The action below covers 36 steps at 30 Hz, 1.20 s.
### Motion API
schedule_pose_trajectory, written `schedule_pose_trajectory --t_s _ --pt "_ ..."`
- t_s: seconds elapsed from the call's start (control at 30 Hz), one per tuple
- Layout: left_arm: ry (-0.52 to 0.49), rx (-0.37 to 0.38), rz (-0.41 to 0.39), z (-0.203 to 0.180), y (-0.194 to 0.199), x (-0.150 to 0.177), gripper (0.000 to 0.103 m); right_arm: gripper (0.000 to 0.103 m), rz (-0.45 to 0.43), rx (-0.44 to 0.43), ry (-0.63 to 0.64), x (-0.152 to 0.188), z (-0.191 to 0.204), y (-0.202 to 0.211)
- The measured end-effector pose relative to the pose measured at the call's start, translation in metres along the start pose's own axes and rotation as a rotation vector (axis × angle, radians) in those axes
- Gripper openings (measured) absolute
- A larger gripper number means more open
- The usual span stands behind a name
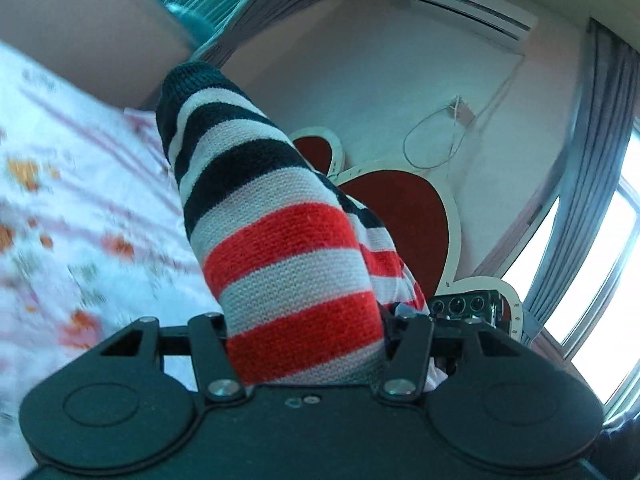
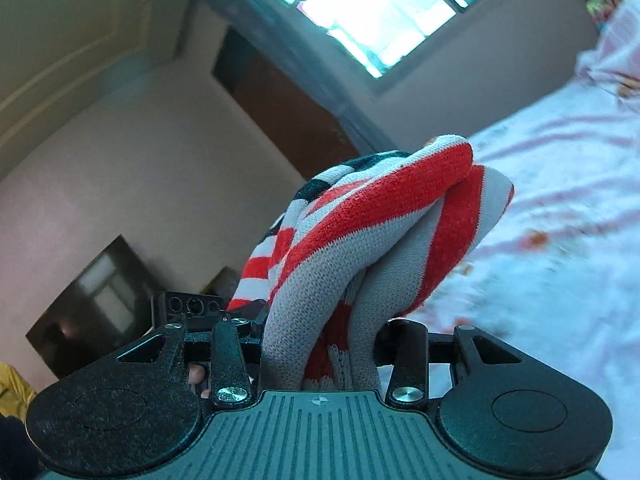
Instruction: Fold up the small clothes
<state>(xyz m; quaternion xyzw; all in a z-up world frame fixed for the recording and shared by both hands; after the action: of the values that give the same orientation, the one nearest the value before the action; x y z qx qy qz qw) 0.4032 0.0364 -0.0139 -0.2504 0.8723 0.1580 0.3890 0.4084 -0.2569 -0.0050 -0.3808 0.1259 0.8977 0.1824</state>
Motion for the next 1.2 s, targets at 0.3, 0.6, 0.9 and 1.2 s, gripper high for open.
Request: schedule_pose_trajectory --t_s 0.3,0.6,0.9,1.2 --pt "0.066 -0.078 0.006 0.049 0.027 -0.001 0.054 0.042 0.029 -0.005 -0.104 0.016 -0.026 -0.051" --pt "0.266 -0.350 0.180 0.180 0.007 0.061 0.065 0.065 0.138 0.304 -0.462 0.086 -0.181 -0.084" --pt "0.273 -0.272 0.164 0.141 0.056 0.099 0.081 0.083 0.168 0.164 -0.417 0.127 -0.159 -0.021" --pt "0.358 -0.282 0.204 0.141 0.060 0.094 0.054 0.031 0.271 0.251 -0.341 0.144 -0.126 -0.036"
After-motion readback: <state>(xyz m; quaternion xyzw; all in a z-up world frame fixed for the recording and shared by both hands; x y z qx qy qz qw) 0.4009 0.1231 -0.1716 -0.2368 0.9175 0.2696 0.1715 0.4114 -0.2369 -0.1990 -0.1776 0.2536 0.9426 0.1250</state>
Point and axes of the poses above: each gripper's, at about its wrist camera, not at the fingertips, and y roughly against the way its jaws point, z to its left, x to its underside, the point moved 6 cm from there along -y, roughly the way its jaws point, and after that the axes turned 4 degrees about -z, right-handed, at the moved point
